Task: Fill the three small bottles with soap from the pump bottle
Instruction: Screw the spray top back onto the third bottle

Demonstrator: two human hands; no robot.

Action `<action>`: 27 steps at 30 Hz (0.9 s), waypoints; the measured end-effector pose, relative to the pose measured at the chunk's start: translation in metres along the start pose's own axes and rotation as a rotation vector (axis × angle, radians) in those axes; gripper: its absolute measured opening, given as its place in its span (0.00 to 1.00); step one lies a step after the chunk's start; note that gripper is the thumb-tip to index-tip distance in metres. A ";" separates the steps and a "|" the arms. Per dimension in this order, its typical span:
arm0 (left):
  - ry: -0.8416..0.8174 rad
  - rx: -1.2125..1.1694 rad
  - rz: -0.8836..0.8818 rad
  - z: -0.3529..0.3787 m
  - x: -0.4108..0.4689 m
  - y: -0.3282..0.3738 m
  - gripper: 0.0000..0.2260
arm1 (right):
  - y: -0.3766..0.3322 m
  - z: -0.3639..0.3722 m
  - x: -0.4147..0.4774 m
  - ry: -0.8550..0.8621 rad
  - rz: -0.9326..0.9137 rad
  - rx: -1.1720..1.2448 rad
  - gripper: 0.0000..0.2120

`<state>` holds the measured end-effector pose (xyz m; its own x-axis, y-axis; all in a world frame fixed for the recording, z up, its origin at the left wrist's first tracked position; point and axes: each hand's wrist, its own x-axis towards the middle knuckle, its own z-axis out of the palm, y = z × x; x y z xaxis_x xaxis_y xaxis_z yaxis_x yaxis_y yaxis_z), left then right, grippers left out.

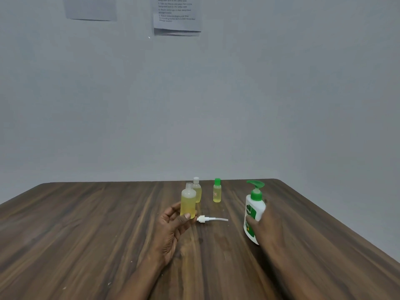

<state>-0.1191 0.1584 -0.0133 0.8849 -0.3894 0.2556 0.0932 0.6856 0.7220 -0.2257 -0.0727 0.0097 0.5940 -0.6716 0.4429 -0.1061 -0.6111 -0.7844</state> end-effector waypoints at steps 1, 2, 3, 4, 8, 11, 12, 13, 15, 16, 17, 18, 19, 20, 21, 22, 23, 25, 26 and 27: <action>0.001 0.032 0.002 0.000 0.000 0.000 0.22 | -0.003 -0.002 -0.002 0.009 0.008 -0.004 0.30; 0.005 0.064 0.005 0.000 0.000 0.001 0.23 | -0.007 -0.005 -0.005 0.058 -0.006 -0.036 0.35; 0.011 0.089 0.008 -0.001 -0.001 0.002 0.24 | -0.012 -0.008 -0.007 0.151 -0.066 -0.080 0.39; 0.016 0.110 0.009 -0.002 -0.001 0.004 0.26 | -0.019 -0.012 -0.010 0.278 -0.192 -0.120 0.37; 0.059 0.241 0.005 -0.011 -0.006 0.013 0.29 | -0.049 -0.006 -0.025 0.275 -0.716 -0.174 0.13; 0.087 0.351 0.026 -0.022 -0.009 0.019 0.26 | -0.061 0.022 -0.029 -0.280 -0.694 -0.283 0.15; 0.085 0.378 0.031 -0.024 -0.010 0.020 0.26 | -0.062 0.034 -0.025 -0.392 -0.679 -0.376 0.16; 0.083 0.395 0.032 -0.026 -0.010 0.020 0.26 | -0.062 0.046 -0.020 -0.442 -0.693 -0.478 0.17; 0.089 0.411 0.024 -0.030 -0.007 0.020 0.28 | -0.063 0.065 -0.009 -0.446 -0.745 -0.647 0.18; 0.092 0.427 0.021 -0.032 -0.005 0.021 0.29 | -0.064 0.074 -0.005 -0.457 -0.749 -0.695 0.18; 0.093 0.450 0.023 -0.034 -0.003 0.021 0.29 | -0.064 0.083 -0.001 -0.484 -0.740 -0.722 0.17; 0.093 0.474 0.027 -0.037 -0.001 0.022 0.28 | -0.064 0.091 0.002 -0.516 -0.726 -0.747 0.16; 0.093 0.497 0.031 -0.039 0.001 0.023 0.28 | -0.065 0.097 0.004 -0.536 -0.719 -0.777 0.14; 0.096 0.520 0.037 -0.041 0.002 0.024 0.28 | -0.065 0.101 0.005 -0.541 -0.717 -0.800 0.12; 0.102 0.541 0.044 -0.042 0.003 0.024 0.27 | -0.065 0.105 0.006 -0.536 -0.718 -0.808 0.10; 0.112 0.559 0.051 -0.043 0.003 0.024 0.27 | -0.063 0.108 0.007 -0.528 -0.722 -0.812 0.10; 0.121 0.572 0.056 -0.045 0.003 0.023 0.26 | -0.061 0.111 0.008 -0.528 -0.725 -0.827 0.10; 0.128 0.598 0.065 -0.046 0.003 0.020 0.25 | -0.057 0.115 0.007 -0.518 -0.734 -0.865 0.11; 0.124 0.619 0.068 -0.047 0.003 0.018 0.25 | -0.056 0.117 0.007 -0.505 -0.747 -0.883 0.12; 0.121 0.644 0.069 -0.047 0.002 0.017 0.25 | -0.055 0.117 0.008 -0.493 -0.764 -0.886 0.13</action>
<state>-0.0941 0.1977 -0.0304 0.9277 -0.2599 0.2678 -0.2237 0.1870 0.9565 -0.1220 0.0043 0.0052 0.9518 0.0846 0.2948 0.0117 -0.9706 0.2406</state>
